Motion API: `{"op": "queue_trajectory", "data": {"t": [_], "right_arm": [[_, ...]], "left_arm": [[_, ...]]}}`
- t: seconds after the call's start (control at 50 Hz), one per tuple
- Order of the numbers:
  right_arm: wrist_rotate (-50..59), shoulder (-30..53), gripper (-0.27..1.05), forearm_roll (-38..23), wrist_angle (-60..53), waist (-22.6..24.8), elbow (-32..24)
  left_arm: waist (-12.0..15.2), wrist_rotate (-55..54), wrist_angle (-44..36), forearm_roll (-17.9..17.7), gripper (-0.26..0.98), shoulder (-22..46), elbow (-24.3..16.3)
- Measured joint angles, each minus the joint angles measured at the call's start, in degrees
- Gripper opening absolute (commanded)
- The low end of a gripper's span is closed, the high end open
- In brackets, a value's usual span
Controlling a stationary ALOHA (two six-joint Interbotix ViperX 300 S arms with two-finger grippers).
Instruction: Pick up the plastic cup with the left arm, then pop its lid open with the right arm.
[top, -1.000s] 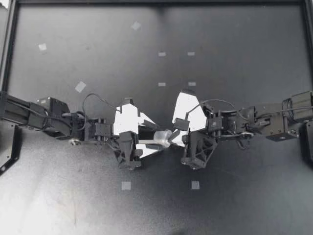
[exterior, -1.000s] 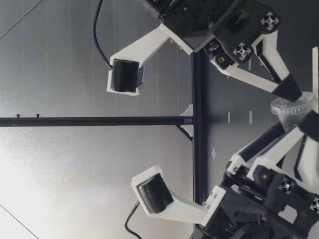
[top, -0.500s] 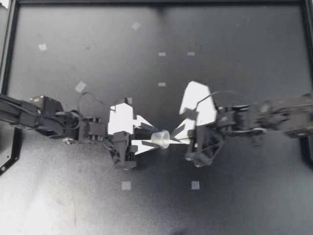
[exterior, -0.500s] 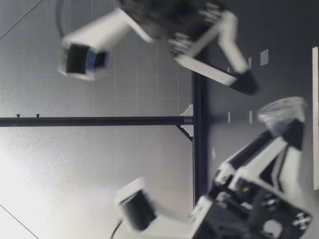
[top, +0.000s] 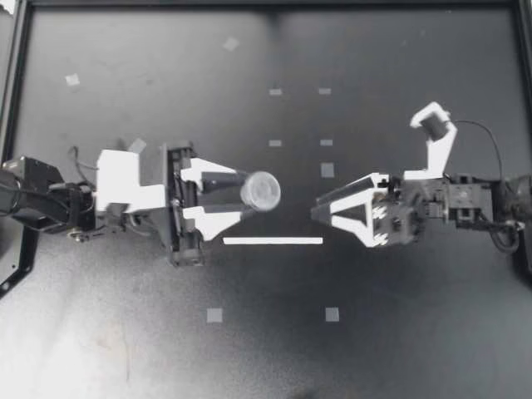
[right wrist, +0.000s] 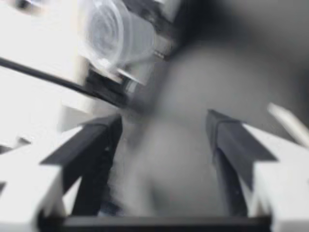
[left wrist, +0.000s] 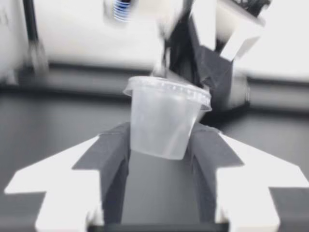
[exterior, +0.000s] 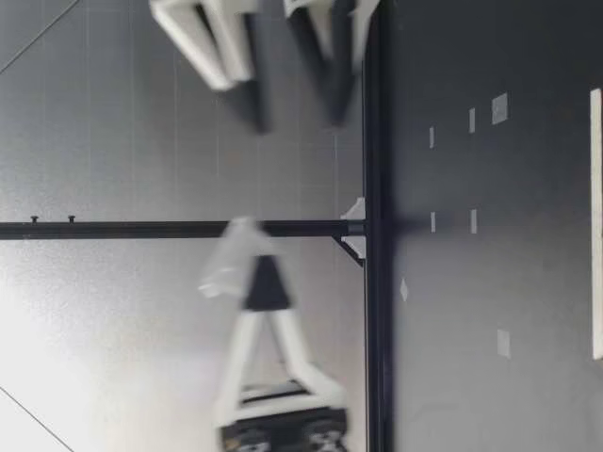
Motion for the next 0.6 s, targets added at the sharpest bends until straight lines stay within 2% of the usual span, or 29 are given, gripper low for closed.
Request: {"op": "queue_trajectory", "data": {"t": [0.06, 0.14, 0.34, 0.6], "right_arm": [[1.41, 3.43, 0.69, -0.09, -7.91, 0.09, -0.70], [1.58, 7.03, 0.69, -0.26, -11.34, 0.09, -2.55], [1.49, 10.28, 0.69, -2.46, -11.95, 0.09, -7.56], [1.14, 10.28, 0.69, -3.69, -11.25, -0.09, -9.14]], "left_arm": [[0.00, 0.18, -1.05, 0.00, 0.10, -0.09, 0.00], [-0.09, 0.18, -1.32, 0.00, 0.10, -0.09, -0.18], [0.00, 0.09, -1.49, 0.00, 0.10, -0.09, -0.18], [0.00, 0.09, -1.49, 0.00, 0.10, 0.00, -0.18]]}}
